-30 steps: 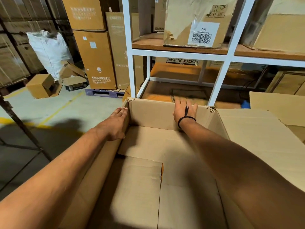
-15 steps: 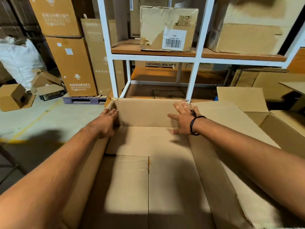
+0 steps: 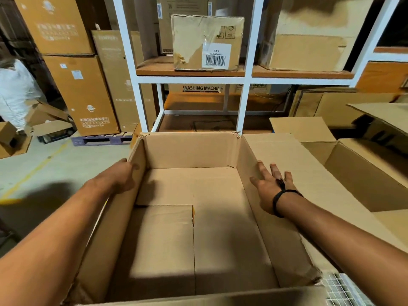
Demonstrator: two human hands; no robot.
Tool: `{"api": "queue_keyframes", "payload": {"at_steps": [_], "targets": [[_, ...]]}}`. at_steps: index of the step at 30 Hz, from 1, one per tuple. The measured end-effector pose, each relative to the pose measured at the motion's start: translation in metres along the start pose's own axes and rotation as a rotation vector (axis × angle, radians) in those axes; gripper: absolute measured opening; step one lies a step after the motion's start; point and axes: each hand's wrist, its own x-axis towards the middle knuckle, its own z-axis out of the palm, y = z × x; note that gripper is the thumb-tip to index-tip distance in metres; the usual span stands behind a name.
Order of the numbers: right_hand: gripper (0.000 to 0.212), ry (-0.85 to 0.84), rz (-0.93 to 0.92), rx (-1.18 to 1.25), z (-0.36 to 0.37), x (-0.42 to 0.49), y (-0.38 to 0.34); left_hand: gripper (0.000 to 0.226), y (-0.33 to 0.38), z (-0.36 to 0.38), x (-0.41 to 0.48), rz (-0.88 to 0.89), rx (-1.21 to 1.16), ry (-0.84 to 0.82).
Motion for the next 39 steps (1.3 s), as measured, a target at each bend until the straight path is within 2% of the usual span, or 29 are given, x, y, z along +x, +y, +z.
{"api": "queue_keyframes", "payload": {"at_steps": [6, 17, 19, 22, 25, 28, 31, 39], "targets": [[0.065, 0.007, 0.025, 0.008, -0.003, 0.024, 0.003, 0.062, 0.008, -0.003, 0.016, 0.029, -0.113, 0.097], [0.072, 0.03, 0.041, 0.103, -0.006, 0.037, 0.016, 0.061, 0.019, -0.003, 0.011, 0.114, -0.149, 0.286], [0.072, 0.04, 0.038, 0.15, -0.009, 0.035, 0.016, 0.062, 0.017, -0.003, 0.002, 0.134, -0.143, 0.236], [0.069, 0.045, 0.039, 0.211, -0.013, 0.019, 0.016, 0.082, 0.012, -0.001, -0.014, 0.118, -0.061, 0.103], [0.069, 0.043, 0.01, 0.12, -0.005, -0.013, 0.02, 0.096, 0.007, 0.004, -0.03, 0.062, 0.042, 0.01], [0.07, -0.005, 0.045, 0.096, 0.003, -0.032, 0.024, 0.09, 0.007, 0.012, -0.036, 0.072, -0.027, -0.044], [0.072, -0.013, 0.083, 0.121, 0.006, -0.034, 0.026, 0.079, 0.014, 0.012, -0.038, 0.116, -0.124, -0.021], [0.071, 0.02, 0.093, 0.164, 0.01, -0.029, 0.028, 0.065, 0.012, 0.012, -0.039, 0.139, -0.161, 0.053]]}}
